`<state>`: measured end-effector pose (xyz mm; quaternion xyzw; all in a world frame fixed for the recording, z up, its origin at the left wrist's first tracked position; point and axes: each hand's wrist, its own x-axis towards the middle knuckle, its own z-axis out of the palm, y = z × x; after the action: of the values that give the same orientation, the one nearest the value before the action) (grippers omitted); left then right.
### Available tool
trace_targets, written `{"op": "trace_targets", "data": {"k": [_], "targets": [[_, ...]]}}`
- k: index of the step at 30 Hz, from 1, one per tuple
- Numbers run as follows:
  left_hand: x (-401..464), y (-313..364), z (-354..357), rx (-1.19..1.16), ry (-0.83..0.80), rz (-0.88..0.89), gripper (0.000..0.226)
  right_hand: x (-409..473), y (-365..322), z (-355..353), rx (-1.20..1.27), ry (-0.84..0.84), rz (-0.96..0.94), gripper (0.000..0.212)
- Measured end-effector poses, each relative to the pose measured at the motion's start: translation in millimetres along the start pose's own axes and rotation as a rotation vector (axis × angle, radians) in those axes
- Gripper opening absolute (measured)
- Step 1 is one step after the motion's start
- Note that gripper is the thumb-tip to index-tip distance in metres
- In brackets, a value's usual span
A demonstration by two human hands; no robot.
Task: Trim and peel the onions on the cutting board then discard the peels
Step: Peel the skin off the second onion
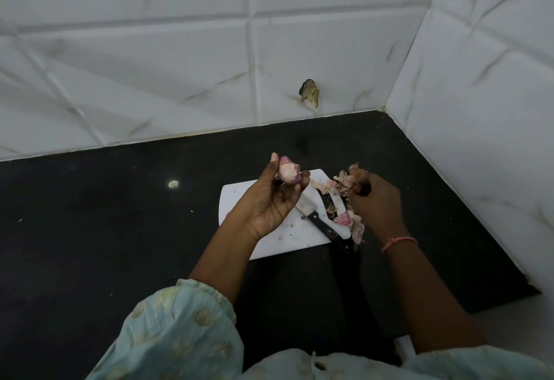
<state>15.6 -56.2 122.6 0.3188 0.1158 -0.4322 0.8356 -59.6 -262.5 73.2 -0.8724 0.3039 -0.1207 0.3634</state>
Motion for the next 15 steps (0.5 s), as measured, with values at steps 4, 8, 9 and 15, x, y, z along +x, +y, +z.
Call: {"op": "trace_targets", "data": {"k": [4,8,9,15], "targets": [[0,2,0,-0.018,0.006,0.015,0.064,3,8,2,-0.116,-0.195,0.020,0.051],[-2,1,3,-0.016,0.024,0.044,0.062,-10,-18,6,0.067,0.097,-0.180,0.011],[-3,0,4,-0.011,0.030,0.048,0.058,-14,-29,6,0.132,0.111,-0.240,0.015],[-6,0,7,0.092,0.054,0.115,0.045,-33,-75,3,0.426,-0.095,-0.394,0.021]]}}
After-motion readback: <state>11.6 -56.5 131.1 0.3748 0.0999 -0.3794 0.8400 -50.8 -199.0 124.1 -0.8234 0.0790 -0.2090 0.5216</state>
